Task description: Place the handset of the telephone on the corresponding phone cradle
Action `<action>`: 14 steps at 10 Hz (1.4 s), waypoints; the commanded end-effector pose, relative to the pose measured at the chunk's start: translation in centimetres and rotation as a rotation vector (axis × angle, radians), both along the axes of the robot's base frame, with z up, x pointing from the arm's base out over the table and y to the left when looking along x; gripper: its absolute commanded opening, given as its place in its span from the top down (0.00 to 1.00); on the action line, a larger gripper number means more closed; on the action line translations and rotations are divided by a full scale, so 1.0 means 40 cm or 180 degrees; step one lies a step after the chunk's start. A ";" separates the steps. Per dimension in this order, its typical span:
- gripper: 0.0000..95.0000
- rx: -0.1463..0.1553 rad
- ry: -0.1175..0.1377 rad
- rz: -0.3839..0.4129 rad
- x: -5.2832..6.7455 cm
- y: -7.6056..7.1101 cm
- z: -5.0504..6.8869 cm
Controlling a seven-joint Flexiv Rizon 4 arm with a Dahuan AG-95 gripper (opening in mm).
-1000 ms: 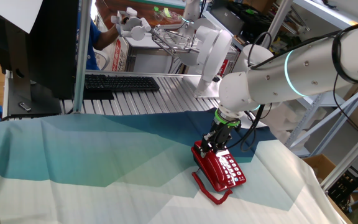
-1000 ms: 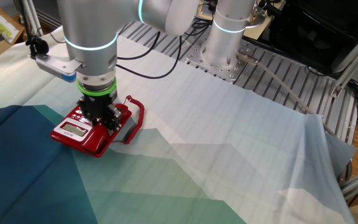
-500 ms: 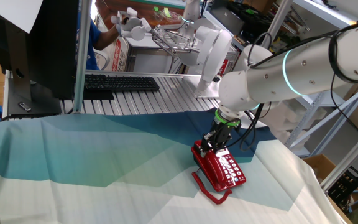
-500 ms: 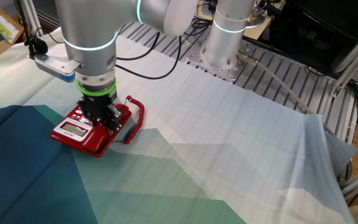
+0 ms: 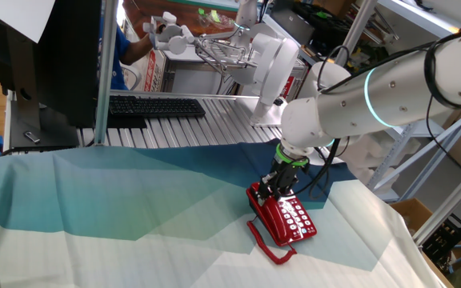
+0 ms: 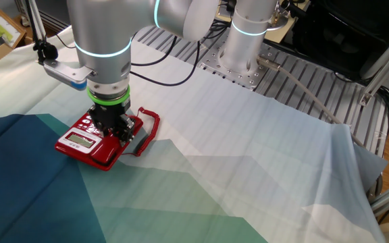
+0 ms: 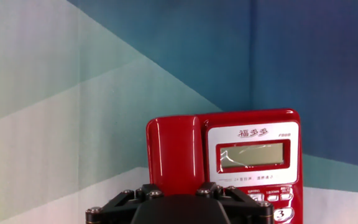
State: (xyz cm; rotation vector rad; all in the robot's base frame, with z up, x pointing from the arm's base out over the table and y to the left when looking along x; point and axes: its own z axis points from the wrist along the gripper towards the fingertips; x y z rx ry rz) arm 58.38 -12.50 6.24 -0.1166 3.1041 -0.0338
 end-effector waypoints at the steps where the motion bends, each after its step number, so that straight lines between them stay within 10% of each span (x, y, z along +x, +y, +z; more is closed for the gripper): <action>1: 1.00 0.0003 -0.0002 -0.0024 0.003 -0.001 -0.005; 6: 1.00 0.0011 -0.0002 -0.0002 0.004 -0.004 -0.009; 8: 0.60 -0.0123 -0.0014 -0.0182 0.004 -0.004 -0.009; 9: 0.00 -0.0071 -0.0003 -0.0324 0.004 -0.004 -0.009; 14: 0.00 -0.0089 0.0104 -0.0408 0.002 -0.004 0.010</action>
